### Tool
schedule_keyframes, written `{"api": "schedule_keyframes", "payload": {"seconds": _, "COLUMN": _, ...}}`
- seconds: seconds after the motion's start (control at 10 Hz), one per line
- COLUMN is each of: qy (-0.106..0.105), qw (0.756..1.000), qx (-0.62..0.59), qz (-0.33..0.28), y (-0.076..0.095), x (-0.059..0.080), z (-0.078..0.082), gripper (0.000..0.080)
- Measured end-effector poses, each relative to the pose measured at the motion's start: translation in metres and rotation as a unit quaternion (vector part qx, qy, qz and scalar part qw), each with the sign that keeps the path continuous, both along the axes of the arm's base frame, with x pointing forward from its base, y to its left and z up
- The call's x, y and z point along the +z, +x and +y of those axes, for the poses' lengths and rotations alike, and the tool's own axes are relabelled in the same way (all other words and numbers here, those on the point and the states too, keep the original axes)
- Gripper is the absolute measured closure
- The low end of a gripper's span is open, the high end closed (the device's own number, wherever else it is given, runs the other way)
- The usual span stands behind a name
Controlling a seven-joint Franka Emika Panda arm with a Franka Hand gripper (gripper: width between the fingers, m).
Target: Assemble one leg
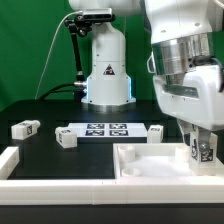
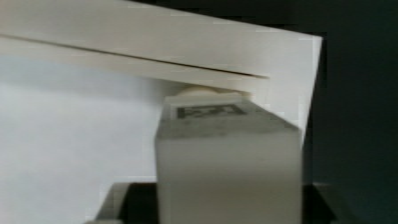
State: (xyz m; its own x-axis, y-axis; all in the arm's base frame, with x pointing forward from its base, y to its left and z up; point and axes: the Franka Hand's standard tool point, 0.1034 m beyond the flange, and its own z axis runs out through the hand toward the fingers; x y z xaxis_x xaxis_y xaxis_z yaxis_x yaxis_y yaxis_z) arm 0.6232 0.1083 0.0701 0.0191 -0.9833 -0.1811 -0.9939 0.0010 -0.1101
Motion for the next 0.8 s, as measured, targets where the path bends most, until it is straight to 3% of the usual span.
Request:
{"api": "schedule_keyframes", "payload": {"seconds": 0.2, "qy": 0.029, "qw": 0.986, "qx": -0.159, "qz": 0.029, "y": -0.0017, "x": -0.0012, "z": -0.0001, "gripper": 0.0499}}
{"api": "schedule_keyframes", "payload": {"seconds": 0.6, "qy": 0.044, "qw": 0.947, "qx": -0.312, "qz": 0.055, "y": -0.0025, "x": 0.0002, "z": -0.0017, "gripper": 0.0492}}
{"api": "schedule_keyframes", "payload": {"seconds": 0.8, "qy": 0.045, "qw": 0.943, "qx": -0.326, "qz": 0.054, "y": -0.0035, "x": 0.0001, "z": -0.0034, "gripper": 0.0491}}
